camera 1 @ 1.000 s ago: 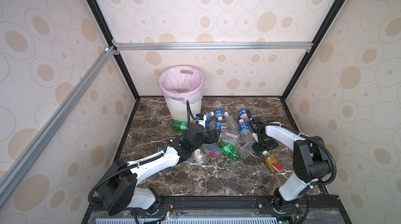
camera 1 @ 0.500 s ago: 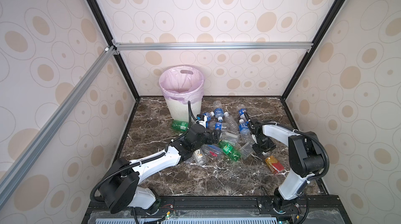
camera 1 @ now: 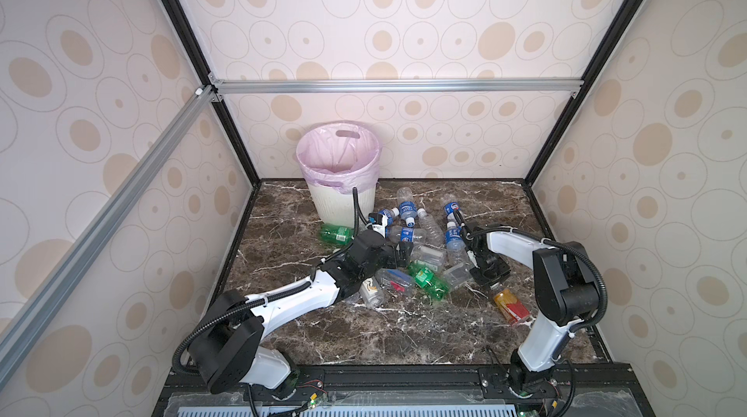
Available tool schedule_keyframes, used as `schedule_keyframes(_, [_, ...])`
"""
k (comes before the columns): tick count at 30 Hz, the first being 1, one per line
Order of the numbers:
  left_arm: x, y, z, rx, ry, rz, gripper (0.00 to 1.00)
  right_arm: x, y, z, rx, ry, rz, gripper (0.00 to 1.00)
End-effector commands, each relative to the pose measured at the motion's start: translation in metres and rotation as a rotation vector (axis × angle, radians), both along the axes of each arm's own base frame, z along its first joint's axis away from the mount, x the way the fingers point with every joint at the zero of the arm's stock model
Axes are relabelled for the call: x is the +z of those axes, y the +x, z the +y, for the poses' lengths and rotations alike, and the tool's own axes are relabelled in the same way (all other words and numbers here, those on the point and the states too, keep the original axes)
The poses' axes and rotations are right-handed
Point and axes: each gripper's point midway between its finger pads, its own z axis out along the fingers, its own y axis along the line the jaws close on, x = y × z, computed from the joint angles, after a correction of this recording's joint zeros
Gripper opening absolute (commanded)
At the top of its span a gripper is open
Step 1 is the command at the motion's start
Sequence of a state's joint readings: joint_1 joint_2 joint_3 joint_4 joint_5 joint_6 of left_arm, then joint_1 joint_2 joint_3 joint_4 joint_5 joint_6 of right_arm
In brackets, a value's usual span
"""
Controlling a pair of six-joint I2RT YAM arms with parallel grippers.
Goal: Throw the plastic bottles in the bin
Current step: 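Lower right gripper and grasp the yellow-red bottle by its white cap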
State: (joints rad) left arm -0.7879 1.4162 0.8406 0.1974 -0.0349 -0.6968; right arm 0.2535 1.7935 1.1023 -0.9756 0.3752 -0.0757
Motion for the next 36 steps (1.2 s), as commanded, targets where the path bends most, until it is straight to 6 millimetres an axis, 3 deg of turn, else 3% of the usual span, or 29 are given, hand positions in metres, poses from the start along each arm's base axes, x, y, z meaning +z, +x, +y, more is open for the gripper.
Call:
schedule_keyframes(1, [0.016,0.003,-0.006,0.005,-0.026,-0.013,0.99,0.002,0.004,0.0,0.019,-0.015,0.01,0.46])
schedule_keyframes(11, [0.017,0.002,-0.006,0.003,-0.028,-0.012,0.99,0.003,0.006,0.001,0.015,-0.015,0.012,0.31])
schedule_keyframes(23, [0.016,0.004,-0.006,0.008,-0.023,-0.013,0.99,0.008,0.009,0.002,0.002,-0.01,-0.004,0.19])
schedule_keyframes(36, [0.019,0.007,-0.004,0.024,-0.006,-0.026,0.99,0.035,0.026,0.013,-0.048,0.053,-0.147,0.11])
